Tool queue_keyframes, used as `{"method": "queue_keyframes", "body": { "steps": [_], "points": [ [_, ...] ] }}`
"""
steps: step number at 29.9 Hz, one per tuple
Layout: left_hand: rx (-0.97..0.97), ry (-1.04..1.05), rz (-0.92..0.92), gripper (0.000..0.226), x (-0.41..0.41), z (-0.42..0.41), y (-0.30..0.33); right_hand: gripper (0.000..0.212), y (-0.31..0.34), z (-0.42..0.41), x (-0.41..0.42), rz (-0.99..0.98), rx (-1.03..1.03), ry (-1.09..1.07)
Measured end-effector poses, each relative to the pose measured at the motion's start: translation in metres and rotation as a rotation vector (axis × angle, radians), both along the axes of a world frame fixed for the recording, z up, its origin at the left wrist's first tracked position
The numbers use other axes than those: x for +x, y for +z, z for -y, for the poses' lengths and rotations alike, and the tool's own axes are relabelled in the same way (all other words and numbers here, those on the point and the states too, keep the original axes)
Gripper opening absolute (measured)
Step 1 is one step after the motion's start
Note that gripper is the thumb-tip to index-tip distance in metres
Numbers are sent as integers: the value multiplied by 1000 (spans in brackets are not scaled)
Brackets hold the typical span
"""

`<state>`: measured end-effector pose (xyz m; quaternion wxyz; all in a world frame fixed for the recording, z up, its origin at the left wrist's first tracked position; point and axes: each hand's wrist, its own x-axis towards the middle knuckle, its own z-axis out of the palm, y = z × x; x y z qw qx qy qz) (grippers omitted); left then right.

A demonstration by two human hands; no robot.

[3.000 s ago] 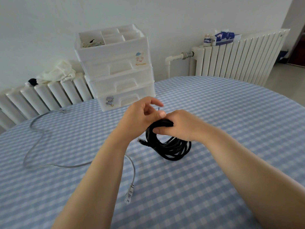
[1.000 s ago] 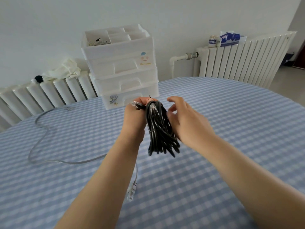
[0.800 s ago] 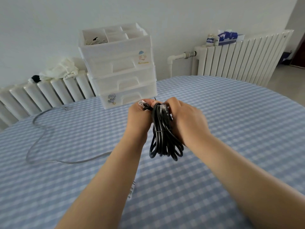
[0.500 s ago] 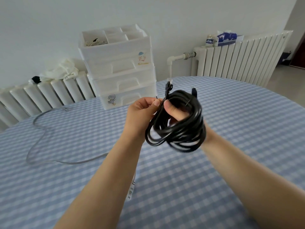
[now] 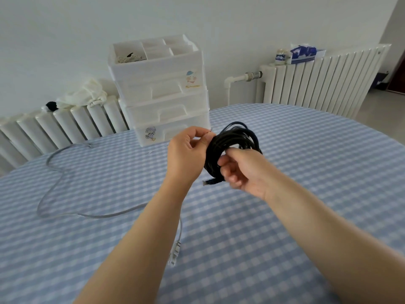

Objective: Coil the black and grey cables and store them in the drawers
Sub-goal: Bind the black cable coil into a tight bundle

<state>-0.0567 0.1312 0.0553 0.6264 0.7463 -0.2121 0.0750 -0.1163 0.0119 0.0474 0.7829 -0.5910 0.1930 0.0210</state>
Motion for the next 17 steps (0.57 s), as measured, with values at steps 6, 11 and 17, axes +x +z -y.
{"method": "queue_keyframes", "body": {
  "steps": [6, 11, 17],
  "points": [
    [9, 80, -45, 11, 3, 1, 0, 27, -5, 6, -1, 223, -864, -24],
    [91, 26, -46, 11, 5, 0, 0, 46, -9, -1, -6, 246, -1051, 23],
    [109, -190, 83, 16, 10, -13, 7, 37, 9, 25, -9, 282, -508, 214]
  ]
}}
